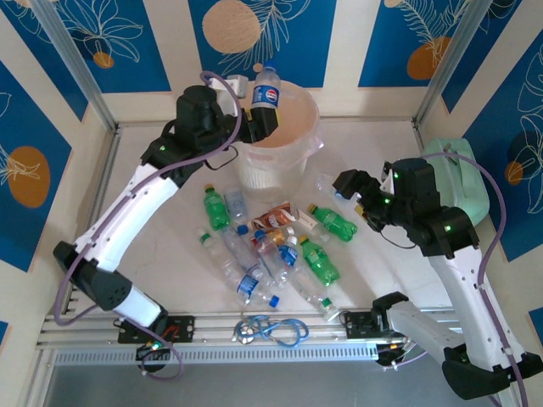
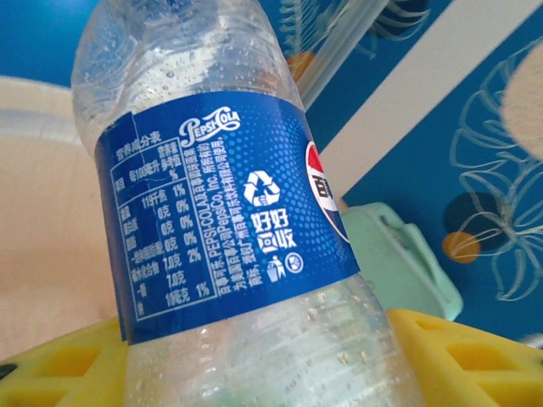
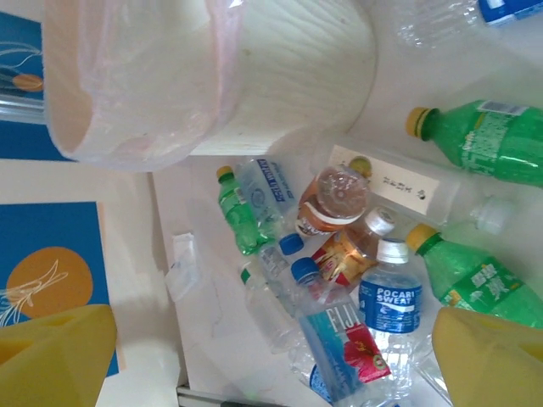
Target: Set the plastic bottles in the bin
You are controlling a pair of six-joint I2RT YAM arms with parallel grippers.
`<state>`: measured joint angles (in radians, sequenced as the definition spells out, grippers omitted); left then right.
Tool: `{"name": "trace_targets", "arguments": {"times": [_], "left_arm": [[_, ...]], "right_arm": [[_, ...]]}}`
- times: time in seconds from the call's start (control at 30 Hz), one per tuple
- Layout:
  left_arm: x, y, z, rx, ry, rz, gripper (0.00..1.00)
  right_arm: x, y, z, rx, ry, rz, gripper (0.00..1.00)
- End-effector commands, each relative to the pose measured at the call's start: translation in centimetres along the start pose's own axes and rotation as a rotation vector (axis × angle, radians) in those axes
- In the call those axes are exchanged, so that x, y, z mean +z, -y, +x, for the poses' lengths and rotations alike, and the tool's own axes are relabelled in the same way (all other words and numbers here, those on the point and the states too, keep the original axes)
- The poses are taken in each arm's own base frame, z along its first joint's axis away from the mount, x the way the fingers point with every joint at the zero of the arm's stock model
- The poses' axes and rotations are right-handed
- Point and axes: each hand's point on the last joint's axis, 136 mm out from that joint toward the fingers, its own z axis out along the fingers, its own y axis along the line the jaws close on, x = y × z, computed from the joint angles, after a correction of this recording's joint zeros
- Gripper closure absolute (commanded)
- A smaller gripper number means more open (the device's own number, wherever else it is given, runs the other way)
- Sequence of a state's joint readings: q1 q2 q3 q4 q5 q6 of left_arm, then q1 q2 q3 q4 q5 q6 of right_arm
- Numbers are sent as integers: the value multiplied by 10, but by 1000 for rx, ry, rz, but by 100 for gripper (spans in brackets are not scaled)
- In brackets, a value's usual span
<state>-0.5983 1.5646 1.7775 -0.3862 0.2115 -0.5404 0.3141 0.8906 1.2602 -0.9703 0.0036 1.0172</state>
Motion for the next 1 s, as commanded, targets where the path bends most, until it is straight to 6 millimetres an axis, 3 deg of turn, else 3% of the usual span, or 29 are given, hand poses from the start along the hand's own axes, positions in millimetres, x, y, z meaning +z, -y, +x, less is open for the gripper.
{"name": "trace_targets", "arguments": {"times": [0.0,0.2,0.37,0.6,0.73,0.97], "left_arm": [[6,-23,2,-30,-49,-78,47],[24,-52,16,-98,-125,-144,47],[30,-59,24,-121,-157,-158,47],[31,-60,23,-125,-156,-163,30],[25,-56,16,-113,-132,-159,20],[12,-46,4,-81,-98,-144,14]], "right_arm": [[1,16,5,6,-26,44,4],[14,38,16,10,-83,115,5],[21,58,28,0,-137,186,6],[29,75,45,-14,-207,246,6],[33,73,54,-52,-248,257,6],[41,67,80,-227,-337,333,7]]}}
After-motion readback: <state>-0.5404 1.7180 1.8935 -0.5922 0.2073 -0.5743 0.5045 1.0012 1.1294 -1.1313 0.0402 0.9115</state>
